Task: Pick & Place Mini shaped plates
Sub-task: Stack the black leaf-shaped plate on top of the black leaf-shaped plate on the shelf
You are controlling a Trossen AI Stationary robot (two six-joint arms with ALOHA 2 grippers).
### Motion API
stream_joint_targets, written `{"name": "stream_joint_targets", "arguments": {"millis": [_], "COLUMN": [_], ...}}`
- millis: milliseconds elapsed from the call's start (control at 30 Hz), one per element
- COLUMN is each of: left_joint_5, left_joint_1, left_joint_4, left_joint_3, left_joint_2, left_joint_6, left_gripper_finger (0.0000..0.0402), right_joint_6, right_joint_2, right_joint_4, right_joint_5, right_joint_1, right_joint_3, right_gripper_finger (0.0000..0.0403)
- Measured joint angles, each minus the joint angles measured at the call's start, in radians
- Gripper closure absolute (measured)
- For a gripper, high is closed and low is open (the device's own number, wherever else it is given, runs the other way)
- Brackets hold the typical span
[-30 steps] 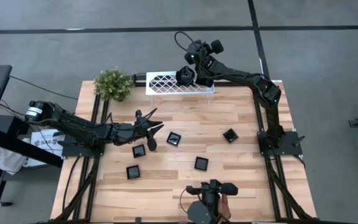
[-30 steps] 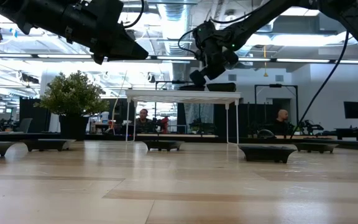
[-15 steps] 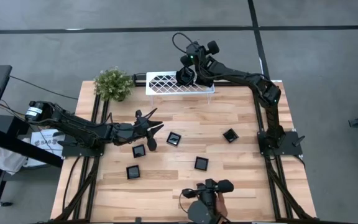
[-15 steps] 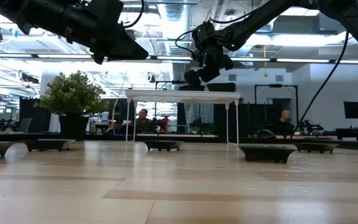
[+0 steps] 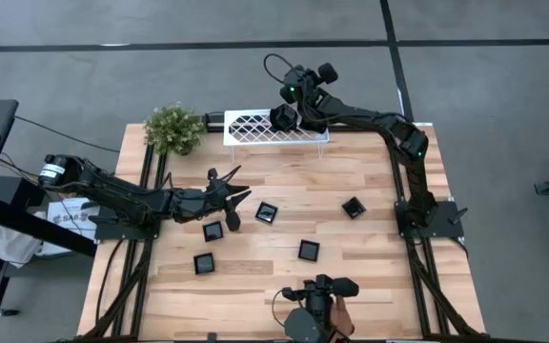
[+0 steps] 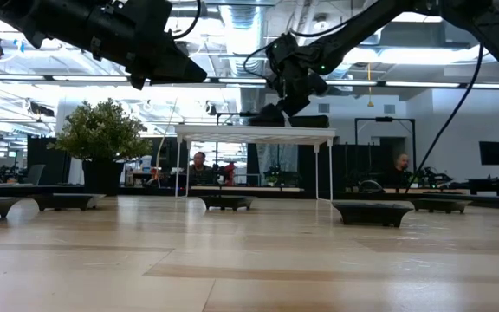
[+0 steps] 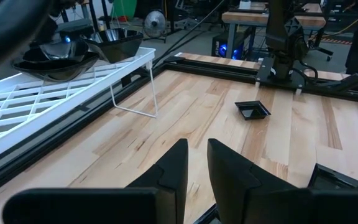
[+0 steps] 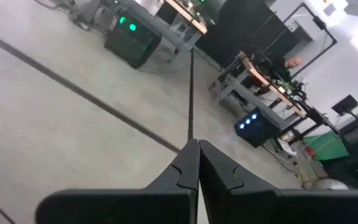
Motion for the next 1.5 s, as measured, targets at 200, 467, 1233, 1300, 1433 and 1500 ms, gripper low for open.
{"name": "stream_joint_targets", "arguments": {"millis": [200,467,1233,1300,1433,1500], "left_joint_5": [0.000,0.000,0.000,0.000,0.000,0.000], "left_joint_1": [0.000,0.000,0.000,0.000,0.000,0.000], "left_joint_4": [0.001,0.001,-0.005,-0.006,-0.007,-0.008], "left_joint_3": [0.000,0.000,0.000,0.000,0.000,0.000], "left_joint_2": [0.000,0.000,0.000,0.000,0.000,0.000], "left_joint_6": [0.000,0.000,0.000,0.000,0.000,0.000], "left_gripper_finger": [0.0339,0.0339,0.0339,0.0339,0.0339,0.0339], "right_joint_6": [-0.016,0.006,-0.252,-0.258,-0.289,-0.332], "right_joint_2": [0.012,0.011,0.001,0.001,0.001,0.001], "right_joint_4": [0.043,0.043,0.098,0.073,0.048,0.053], "right_joint_5": [-0.037,-0.154,-0.177,-0.175,-0.148,-0.111], "right_joint_1": [0.013,0.028,0.251,0.262,0.276,0.280], "right_joint_3": [0.001,0.001,0.002,0.002,0.001,0.001], "right_gripper_finger": [0.0403,0.0403,0.0403,0.0403,0.0403,0.0403]}}
